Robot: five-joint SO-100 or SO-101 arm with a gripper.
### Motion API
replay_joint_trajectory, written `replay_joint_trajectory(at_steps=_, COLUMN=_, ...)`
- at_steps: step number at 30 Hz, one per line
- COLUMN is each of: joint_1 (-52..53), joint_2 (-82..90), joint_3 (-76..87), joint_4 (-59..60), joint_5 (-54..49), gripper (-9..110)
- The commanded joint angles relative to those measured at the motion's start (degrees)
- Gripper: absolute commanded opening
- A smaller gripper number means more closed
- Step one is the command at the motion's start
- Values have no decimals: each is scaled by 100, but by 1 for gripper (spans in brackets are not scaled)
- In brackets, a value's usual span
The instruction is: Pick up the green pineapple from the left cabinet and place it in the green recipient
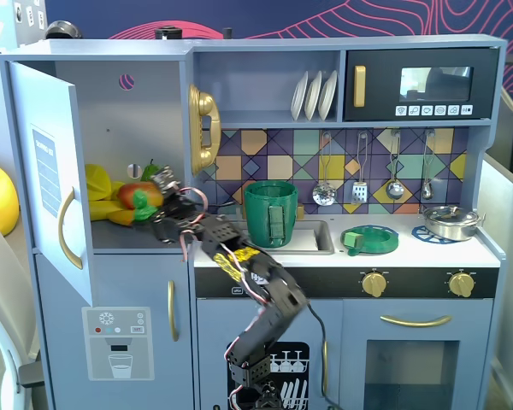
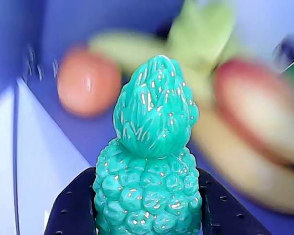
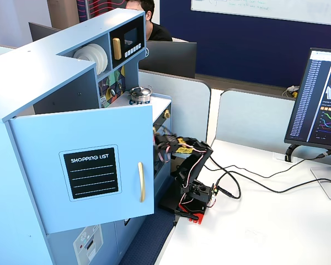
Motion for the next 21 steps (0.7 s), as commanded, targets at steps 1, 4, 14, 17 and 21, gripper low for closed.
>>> replay_joint_trajectory(at_steps=1, joint_1=325, joint_2=1169, joint_3=88, joint_4=589, joint_5=-26, gripper=0)
replay_joint_trajectory(at_steps=4, joint_1=782, joint_2=1635, joint_3=97, joint_4=1125, joint_5=114, gripper=0)
replay_joint_trajectory(at_steps=14, joint_1=2610, joint_2=1960, joint_3=-457, joint_4=1872, joint_5=492, gripper=0)
replay_joint_trajectory(at_steps=17, joint_1=3182, joint_2=1652, joint_3=-589, joint_4=1529, joint_5=571, gripper=0)
replay_joint_trajectory(at_steps=21, joint_1=3595, joint_2=870, joint_3=-1046, joint_4=844, joint_5=756, gripper=0)
